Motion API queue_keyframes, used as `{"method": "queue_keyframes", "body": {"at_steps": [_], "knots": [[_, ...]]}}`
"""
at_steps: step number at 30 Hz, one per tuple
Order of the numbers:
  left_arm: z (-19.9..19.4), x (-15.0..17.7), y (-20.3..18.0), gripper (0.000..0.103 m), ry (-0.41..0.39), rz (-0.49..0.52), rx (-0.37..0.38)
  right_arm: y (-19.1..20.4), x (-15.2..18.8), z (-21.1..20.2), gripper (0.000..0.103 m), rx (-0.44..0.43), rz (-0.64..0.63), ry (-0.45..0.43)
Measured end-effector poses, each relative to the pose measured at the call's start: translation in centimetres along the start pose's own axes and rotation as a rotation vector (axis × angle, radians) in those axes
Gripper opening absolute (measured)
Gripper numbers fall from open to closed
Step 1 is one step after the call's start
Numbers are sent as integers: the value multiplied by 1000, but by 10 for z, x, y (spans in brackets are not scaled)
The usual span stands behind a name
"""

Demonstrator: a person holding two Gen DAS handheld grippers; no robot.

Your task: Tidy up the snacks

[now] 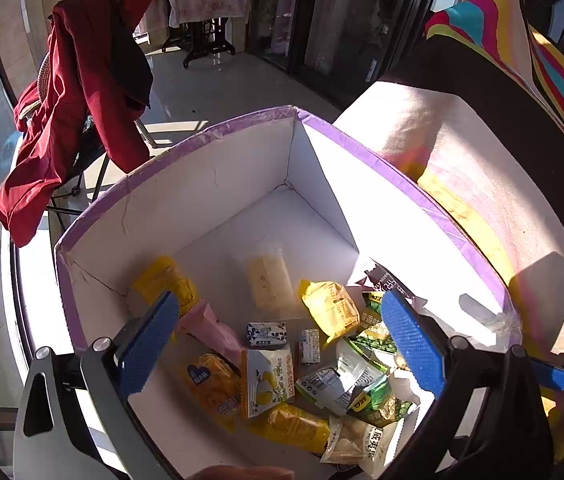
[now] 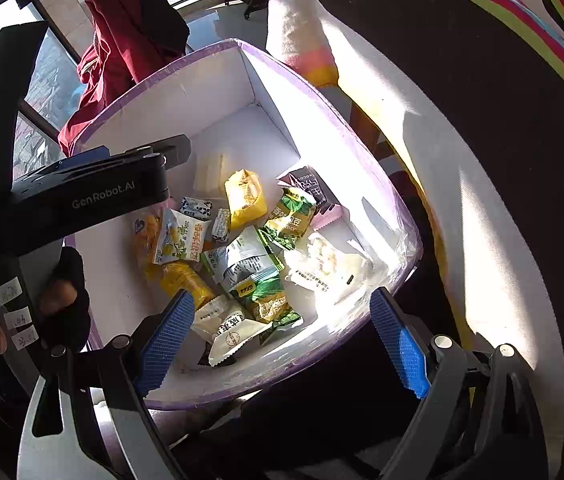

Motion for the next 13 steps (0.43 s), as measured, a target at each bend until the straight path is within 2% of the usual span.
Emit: {"method": "queue_keyframes", "body": {"at_steps": [7, 13], "knots": [[-2, -1, 1, 101, -24, 9, -35, 0, 1, 1, 86, -2, 5, 2], [2, 2, -2, 101, 1, 7, -13, 0, 1, 1, 86, -3, 5, 3]]}}
Point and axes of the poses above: each gripper's, at about its wrist camera, not at the fingertips, and z roughly the way its jaws point, y to its left, x to its underside, the point moved 8 cm from there along z, roughly the way its jaws point, and after that the axes turned 6 degrees about -x, right-handed, at the moved point
